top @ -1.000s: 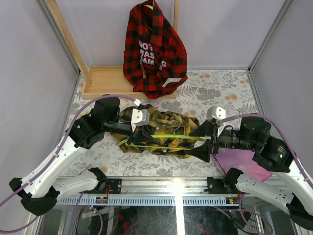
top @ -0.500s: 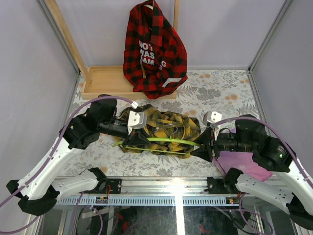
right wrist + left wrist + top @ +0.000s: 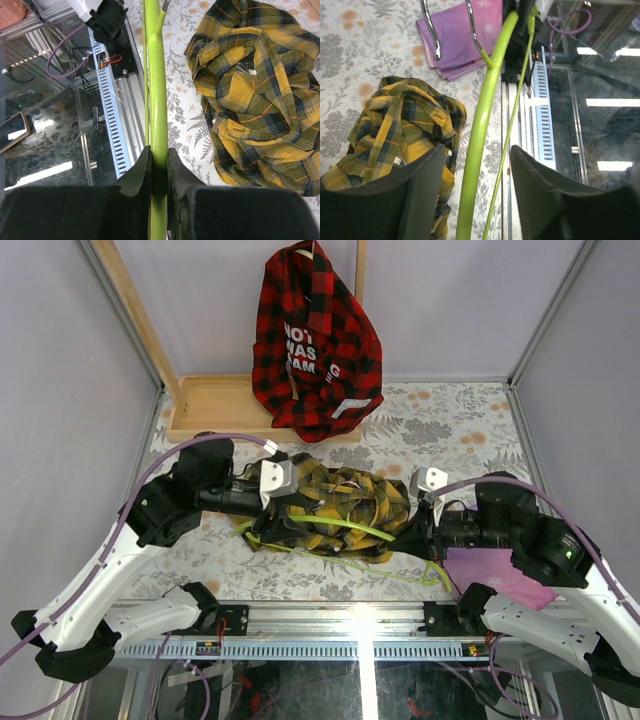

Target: Place the shirt on the hanger

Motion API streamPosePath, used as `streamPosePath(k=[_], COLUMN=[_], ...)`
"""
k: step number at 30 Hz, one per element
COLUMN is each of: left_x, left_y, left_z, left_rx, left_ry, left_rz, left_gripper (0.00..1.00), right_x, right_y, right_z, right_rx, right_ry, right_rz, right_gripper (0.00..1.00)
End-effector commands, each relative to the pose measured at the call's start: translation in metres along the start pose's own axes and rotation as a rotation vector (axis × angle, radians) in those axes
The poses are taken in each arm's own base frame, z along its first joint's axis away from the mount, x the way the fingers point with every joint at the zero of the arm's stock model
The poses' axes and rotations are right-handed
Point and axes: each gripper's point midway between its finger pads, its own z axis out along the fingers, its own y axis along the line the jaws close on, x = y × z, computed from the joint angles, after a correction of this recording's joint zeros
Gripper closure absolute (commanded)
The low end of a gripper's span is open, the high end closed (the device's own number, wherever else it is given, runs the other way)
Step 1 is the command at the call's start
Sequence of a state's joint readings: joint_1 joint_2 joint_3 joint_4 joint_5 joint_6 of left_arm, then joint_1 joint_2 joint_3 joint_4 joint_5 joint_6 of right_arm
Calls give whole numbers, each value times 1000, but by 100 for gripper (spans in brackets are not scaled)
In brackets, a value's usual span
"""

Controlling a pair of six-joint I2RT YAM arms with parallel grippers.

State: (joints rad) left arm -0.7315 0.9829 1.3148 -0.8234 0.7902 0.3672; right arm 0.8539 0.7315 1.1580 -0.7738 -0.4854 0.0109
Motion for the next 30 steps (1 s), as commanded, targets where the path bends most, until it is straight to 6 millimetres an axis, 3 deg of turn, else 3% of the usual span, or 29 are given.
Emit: streamPosePath(k=[1, 5, 10, 18, 23, 30], left_x=[-22, -28, -45, -52, -37, 14], left_y=[18, 39, 86, 102, 117, 143], left_z=[-3, -6, -26, -50, -54, -45], left_rx=[-116, -242, -554, -712, -806, -961], left_ry=[-99, -150, -302, -409, -428, -309], left_rz=[43, 25, -104, -153, -297, -542], left_gripper=[40, 34, 14, 7, 1, 0], right_x=[-31, -41, -43, -58, -55, -53], right_y=[-4, -18, -51, -65, -95, -103], right_z=[-10, -14, -7, 15, 20, 31], right_rx=[57, 153, 318, 337, 483, 485], right_ry=[-125, -183, -185, -245, -251, -291], right_rz=[-25, 13, 136, 210, 269, 250], right_gripper=[100, 100, 100, 100, 100, 100])
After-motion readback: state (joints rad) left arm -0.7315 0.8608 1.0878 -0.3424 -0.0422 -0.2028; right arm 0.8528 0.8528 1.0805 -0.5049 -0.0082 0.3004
